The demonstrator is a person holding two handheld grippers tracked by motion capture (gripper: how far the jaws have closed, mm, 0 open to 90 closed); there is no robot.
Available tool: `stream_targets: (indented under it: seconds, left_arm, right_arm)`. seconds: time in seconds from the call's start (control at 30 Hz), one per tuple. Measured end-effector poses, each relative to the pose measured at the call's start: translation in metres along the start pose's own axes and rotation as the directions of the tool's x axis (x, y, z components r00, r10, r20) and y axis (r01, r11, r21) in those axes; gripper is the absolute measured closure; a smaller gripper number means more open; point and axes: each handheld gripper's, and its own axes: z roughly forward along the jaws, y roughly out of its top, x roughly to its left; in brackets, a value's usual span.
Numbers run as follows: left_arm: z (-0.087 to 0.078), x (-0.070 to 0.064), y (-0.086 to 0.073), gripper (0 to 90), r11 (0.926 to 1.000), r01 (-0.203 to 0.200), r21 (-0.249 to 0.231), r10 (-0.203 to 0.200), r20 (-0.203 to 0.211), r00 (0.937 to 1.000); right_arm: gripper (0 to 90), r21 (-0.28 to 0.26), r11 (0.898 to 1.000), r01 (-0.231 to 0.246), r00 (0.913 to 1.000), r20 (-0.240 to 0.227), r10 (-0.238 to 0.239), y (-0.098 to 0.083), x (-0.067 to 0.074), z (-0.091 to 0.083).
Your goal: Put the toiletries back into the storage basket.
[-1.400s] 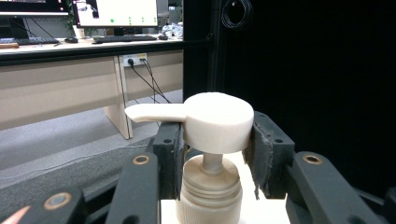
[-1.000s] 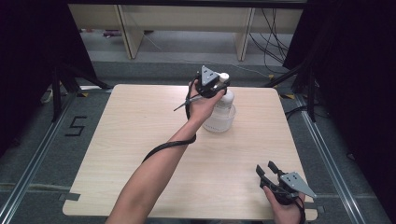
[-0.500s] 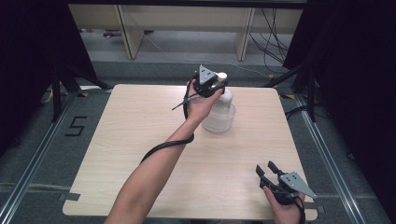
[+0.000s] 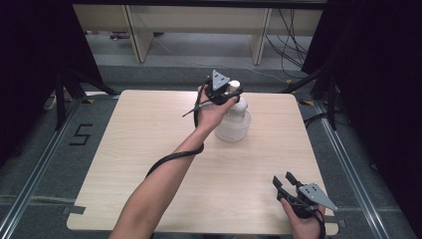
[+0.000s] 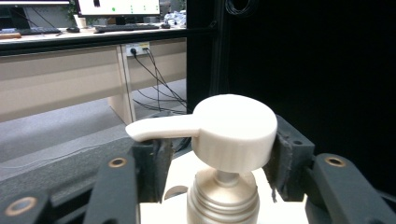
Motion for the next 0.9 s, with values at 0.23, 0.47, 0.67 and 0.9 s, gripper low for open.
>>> stream_targets:
  seconds: [0.23, 0.47, 0.67, 0.9]
  left_arm:
    - [-0.001, -0.002, 0.000, 37.7, 0.9999, -0.007, 0.009, 0.008, -0.006, 1.0000]
    - [-0.009, -0.001, 0.001, 23.3, 0.9991, -0.012, 0.040, 0.012, -0.001, 0.9999]
    - [-0.025, 0.000, -0.001, 20.8, 0.9986, -0.025, 0.046, 0.024, 0.027, 0.9993]
    - [-0.059, 0.009, -0.011, 18.8, 0.9955, -0.055, 0.078, 0.051, 0.051, 0.9974]
  right_arm:
    - [46.5, -0.018, 0.999, 0.036, 0.9993, 0.004, -0.036, 0.001, -0.001, 0.000]
    - [46.5, -0.017, 0.999, 0.035, 0.9994, -0.006, -0.035, 0.000, -0.001, 0.000]
    - [46.4, -0.022, 0.999, 0.046, 0.9989, -0.001, -0.046, 0.000, -0.001, 0.000]
    - [46.4, -0.016, 1.000, 0.017, 0.9995, -0.026, -0.017, 0.000, 0.001, 0.001]
